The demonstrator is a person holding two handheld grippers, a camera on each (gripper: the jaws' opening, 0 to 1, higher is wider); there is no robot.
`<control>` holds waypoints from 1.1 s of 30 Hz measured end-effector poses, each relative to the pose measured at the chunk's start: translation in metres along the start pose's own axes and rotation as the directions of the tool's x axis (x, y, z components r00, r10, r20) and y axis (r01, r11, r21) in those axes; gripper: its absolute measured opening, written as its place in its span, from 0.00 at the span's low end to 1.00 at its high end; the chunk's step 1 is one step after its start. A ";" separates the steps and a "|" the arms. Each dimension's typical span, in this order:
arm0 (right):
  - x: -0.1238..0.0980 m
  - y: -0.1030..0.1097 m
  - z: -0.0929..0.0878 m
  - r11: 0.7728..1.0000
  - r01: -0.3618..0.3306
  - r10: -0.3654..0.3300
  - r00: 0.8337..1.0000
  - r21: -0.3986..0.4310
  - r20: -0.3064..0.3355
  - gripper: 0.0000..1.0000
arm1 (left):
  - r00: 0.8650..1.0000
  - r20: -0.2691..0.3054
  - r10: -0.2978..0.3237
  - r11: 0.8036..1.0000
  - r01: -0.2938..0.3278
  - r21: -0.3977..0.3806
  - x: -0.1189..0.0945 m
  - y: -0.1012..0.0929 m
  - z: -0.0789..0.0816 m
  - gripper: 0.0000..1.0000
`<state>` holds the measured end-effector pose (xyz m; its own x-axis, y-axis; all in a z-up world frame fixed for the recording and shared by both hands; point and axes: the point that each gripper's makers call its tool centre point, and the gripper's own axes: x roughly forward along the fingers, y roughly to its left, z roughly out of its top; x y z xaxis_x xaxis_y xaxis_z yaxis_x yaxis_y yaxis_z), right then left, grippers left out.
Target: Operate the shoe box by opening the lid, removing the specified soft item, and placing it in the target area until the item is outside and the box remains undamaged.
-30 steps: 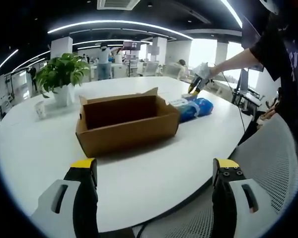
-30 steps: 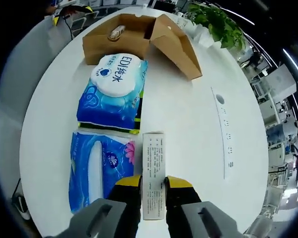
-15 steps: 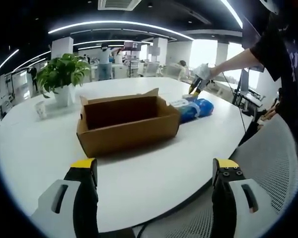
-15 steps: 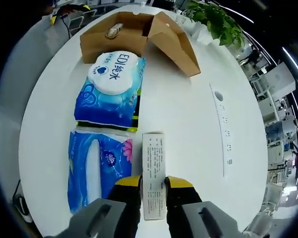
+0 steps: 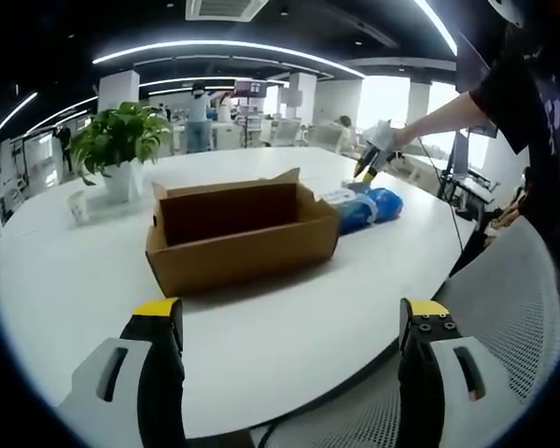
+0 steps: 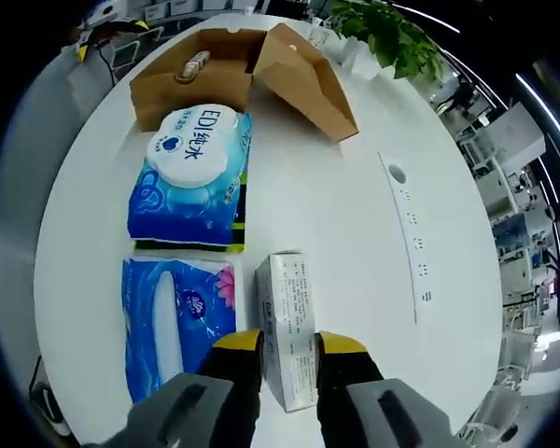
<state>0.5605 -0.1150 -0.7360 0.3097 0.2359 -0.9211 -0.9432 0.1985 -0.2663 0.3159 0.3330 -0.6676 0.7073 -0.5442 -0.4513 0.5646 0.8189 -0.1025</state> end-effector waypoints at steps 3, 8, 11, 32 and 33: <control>-0.001 0.000 0.001 1.000 0.002 -0.002 1.000 0.001 0.001 0.22 | 1.000 0.002 0.002 1.000 -0.002 0.001 0.000 0.000 0.001 0.95; -0.006 -0.002 0.004 1.000 0.008 -0.008 1.000 0.013 0.008 0.28 | 1.000 0.007 0.003 1.000 -0.003 0.001 0.000 0.001 0.001 0.95; -0.009 -0.003 0.003 1.000 0.012 -0.012 1.000 0.018 0.007 0.28 | 1.000 0.011 0.003 1.000 -0.003 0.001 -0.001 0.001 0.002 0.96; -0.038 0.016 0.015 0.989 -0.001 -0.010 0.997 0.151 0.070 0.67 | 0.999 0.043 -0.010 1.000 0.010 0.005 -0.002 -0.002 0.009 0.98; -0.040 0.017 0.017 0.987 0.003 -0.015 0.997 0.158 0.075 0.69 | 0.999 0.045 -0.010 1.000 0.009 0.005 -0.002 -0.002 0.009 0.99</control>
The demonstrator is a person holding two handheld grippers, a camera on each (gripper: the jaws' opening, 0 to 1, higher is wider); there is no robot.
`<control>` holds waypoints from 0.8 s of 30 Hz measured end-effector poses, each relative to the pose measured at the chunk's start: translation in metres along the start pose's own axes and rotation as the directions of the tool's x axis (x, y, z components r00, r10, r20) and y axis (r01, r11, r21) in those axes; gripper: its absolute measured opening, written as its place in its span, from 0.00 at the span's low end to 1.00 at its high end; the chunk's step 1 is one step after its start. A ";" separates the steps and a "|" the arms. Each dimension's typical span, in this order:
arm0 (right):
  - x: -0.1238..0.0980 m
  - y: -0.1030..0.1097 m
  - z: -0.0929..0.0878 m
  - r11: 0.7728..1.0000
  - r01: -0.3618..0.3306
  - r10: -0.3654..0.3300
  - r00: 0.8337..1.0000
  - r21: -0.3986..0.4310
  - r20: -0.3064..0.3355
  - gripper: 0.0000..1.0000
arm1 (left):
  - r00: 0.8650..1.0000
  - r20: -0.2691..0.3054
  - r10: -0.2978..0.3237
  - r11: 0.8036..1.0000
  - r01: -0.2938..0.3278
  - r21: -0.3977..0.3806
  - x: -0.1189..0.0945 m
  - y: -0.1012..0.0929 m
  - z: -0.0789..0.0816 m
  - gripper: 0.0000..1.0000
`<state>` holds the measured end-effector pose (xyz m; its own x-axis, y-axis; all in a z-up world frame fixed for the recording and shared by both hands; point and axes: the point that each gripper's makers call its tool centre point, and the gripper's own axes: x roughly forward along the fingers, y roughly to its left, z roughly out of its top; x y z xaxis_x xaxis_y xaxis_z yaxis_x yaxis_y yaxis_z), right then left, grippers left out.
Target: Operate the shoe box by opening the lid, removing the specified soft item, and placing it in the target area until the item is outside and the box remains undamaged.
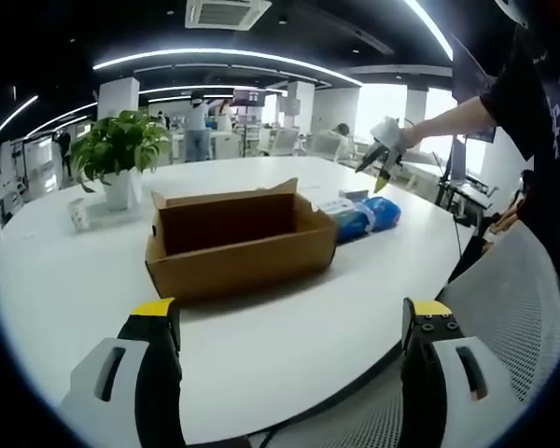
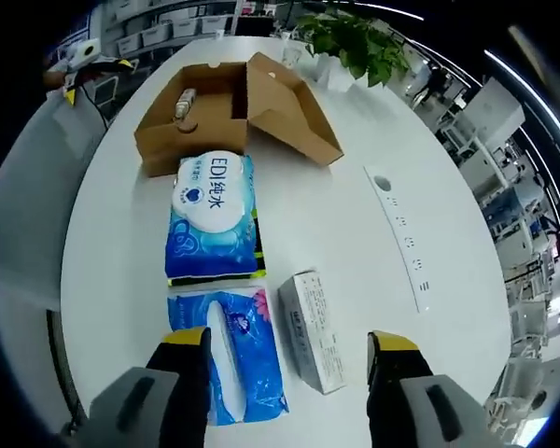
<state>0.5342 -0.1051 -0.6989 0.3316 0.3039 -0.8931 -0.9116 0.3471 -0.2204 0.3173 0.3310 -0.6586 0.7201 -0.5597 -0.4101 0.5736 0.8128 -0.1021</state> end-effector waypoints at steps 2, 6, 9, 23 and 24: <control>-0.003 0.003 0.002 1.000 0.003 -0.003 1.000 0.012 0.009 0.71 | 1.000 0.004 0.000 1.000 0.000 -0.001 0.000 0.000 0.000 0.99; -0.007 0.013 0.007 0.998 0.007 -0.009 1.000 0.059 0.029 0.81 | 1.000 0.012 -0.005 1.000 0.005 0.001 -0.001 -0.001 0.002 0.99; -0.011 0.018 0.009 0.996 0.008 -0.012 0.999 0.091 0.043 0.89 | 1.000 0.015 -0.010 1.000 0.010 0.003 -0.001 -0.002 0.003 0.99; -0.026 0.041 0.029 0.973 0.037 -0.067 0.990 0.228 0.127 1.00 | 0.999 0.034 -0.014 1.000 0.014 0.008 -0.004 -0.003 0.008 0.99; -0.027 0.043 0.030 0.971 0.038 -0.071 0.989 0.238 0.132 1.00 | 0.999 0.034 -0.014 1.000 0.014 0.004 -0.004 -0.003 0.009 0.99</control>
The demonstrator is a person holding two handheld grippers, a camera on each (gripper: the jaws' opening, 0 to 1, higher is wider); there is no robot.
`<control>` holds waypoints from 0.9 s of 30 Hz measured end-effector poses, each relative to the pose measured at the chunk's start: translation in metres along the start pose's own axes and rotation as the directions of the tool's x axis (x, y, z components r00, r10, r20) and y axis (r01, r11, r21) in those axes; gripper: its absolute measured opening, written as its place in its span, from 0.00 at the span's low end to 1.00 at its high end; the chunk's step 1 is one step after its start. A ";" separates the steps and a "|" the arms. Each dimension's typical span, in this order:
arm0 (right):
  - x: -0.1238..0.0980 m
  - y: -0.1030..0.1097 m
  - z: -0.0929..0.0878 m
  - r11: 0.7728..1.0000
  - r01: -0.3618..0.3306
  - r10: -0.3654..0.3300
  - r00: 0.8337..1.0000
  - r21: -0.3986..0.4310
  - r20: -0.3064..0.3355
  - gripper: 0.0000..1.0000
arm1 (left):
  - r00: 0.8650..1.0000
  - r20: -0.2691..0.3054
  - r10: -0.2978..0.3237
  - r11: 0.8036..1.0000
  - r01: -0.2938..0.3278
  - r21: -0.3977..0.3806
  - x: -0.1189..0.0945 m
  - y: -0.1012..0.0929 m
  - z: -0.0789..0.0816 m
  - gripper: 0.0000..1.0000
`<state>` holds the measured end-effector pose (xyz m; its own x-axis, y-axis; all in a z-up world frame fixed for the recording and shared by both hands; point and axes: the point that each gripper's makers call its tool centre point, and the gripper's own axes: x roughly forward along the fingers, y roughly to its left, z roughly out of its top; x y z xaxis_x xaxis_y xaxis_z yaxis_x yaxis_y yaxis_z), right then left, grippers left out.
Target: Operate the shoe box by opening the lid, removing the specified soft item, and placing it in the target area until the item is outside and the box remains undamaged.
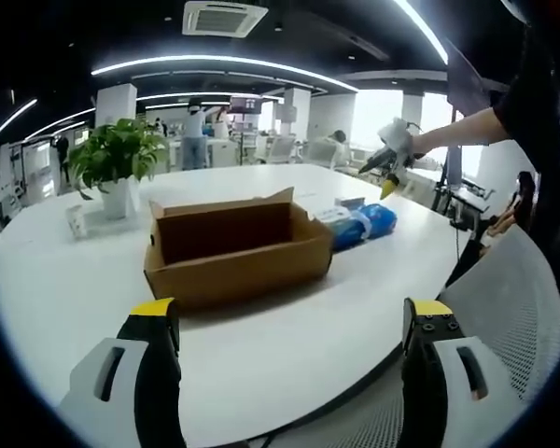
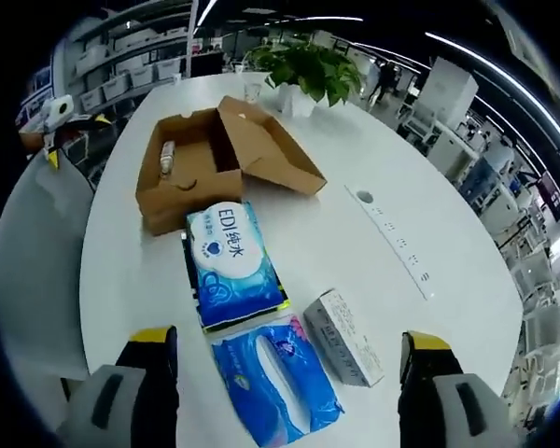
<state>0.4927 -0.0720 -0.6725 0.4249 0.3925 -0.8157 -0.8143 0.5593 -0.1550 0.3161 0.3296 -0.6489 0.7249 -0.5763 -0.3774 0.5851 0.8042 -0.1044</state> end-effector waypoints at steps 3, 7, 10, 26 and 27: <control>-0.003 0.007 0.001 1.000 0.005 -0.005 1.000 0.025 0.014 1.00 | 1.000 0.004 -0.002 1.000 0.002 -0.025 -0.001 0.000 0.002 0.99; -0.009 0.017 0.004 0.999 0.010 -0.013 0.999 0.050 0.048 1.00 | 1.000 0.016 0.010 0.998 -0.009 -0.062 -0.003 0.008 0.008 0.99; -0.013 0.023 0.007 0.997 0.024 -0.029 0.997 0.072 0.071 1.00 | 1.000 0.023 0.014 0.998 -0.013 -0.064 -0.002 0.013 0.012 0.99; -0.029 0.055 0.020 0.983 0.065 -0.096 0.979 0.172 0.178 1.00 | 0.999 -0.020 -0.026 1.000 0.026 -0.015 0.006 0.029 0.022 0.99; -0.030 0.057 0.020 0.981 0.070 -0.104 0.978 0.182 0.180 1.00 | 0.999 -0.019 -0.026 1.000 0.026 -0.016 0.006 0.032 0.024 0.99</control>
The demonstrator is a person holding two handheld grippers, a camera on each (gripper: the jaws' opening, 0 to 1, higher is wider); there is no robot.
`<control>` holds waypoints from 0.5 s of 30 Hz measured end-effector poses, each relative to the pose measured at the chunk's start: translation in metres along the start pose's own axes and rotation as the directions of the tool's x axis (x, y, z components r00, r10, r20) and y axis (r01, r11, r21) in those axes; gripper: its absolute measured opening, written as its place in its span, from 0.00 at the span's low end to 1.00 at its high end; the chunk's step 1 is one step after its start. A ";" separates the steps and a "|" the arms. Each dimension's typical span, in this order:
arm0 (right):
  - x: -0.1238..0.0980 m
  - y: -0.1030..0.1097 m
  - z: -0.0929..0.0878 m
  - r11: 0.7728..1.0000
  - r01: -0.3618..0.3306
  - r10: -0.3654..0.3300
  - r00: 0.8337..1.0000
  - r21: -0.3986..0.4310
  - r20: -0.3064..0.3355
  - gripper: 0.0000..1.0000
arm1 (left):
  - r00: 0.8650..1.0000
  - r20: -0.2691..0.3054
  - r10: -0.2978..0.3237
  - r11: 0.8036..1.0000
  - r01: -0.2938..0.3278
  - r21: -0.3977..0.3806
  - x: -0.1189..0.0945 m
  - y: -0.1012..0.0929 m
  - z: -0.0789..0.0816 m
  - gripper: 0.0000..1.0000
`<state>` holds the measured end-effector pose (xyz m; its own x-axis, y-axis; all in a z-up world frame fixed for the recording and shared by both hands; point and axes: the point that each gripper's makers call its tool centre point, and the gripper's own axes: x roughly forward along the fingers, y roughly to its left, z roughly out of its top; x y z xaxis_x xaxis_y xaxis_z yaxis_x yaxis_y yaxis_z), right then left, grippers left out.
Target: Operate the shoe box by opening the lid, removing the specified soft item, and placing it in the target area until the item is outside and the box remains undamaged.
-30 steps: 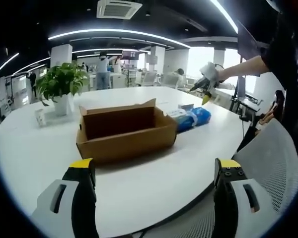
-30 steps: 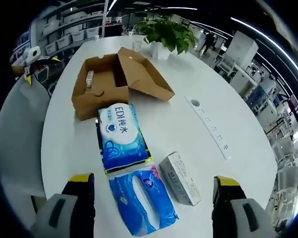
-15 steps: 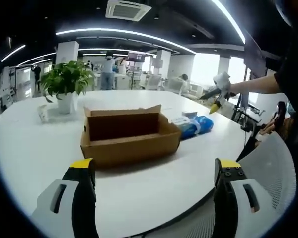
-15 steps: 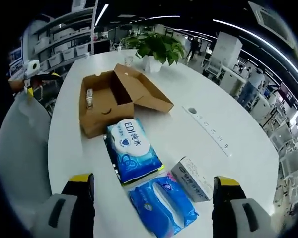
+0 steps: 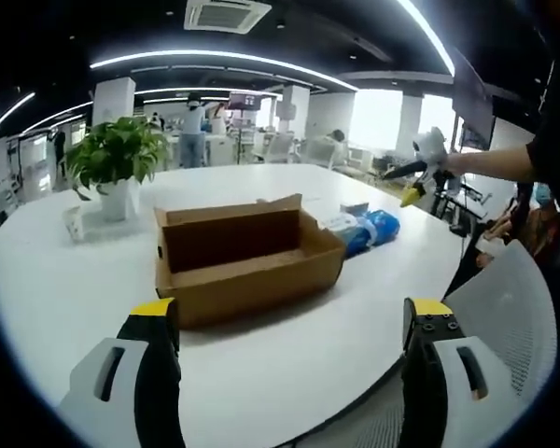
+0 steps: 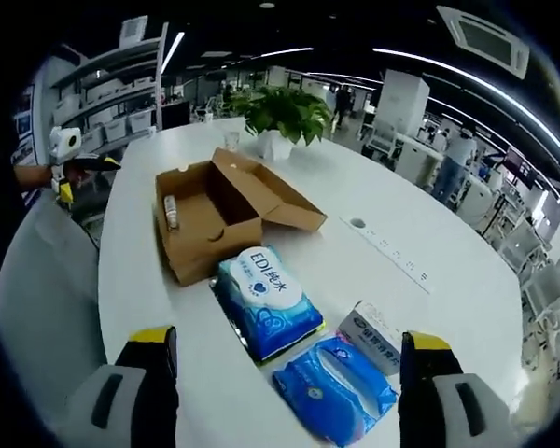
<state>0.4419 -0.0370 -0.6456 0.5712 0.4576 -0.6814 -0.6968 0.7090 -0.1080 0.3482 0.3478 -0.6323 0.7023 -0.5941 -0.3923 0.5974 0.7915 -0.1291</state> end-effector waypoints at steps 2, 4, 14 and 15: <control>-0.002 0.001 0.002 1.000 0.011 -0.012 1.000 0.019 0.019 1.00 | 1.000 0.002 -0.002 1.000 0.002 -0.002 0.000 0.003 0.003 0.99; -0.002 0.003 0.002 0.999 0.013 -0.014 0.999 0.035 0.032 1.00 | 1.000 0.000 -0.003 1.000 0.003 0.003 0.001 0.006 0.006 0.99; -0.005 0.023 0.000 0.998 0.028 -0.031 0.998 0.053 0.052 1.00 | 0.998 -0.048 -0.027 0.998 0.029 0.057 0.009 0.019 0.014 0.99; -0.005 0.026 0.001 0.998 0.026 -0.030 0.998 0.059 0.058 1.00 | 0.998 -0.054 -0.028 0.998 0.032 0.060 0.010 0.019 0.015 0.99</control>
<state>0.4209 -0.0205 -0.6443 0.6159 0.4670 -0.6345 -0.6551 0.7510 -0.0831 0.3727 0.3547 -0.6254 0.6630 -0.6076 -0.4373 0.6415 0.7622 -0.0864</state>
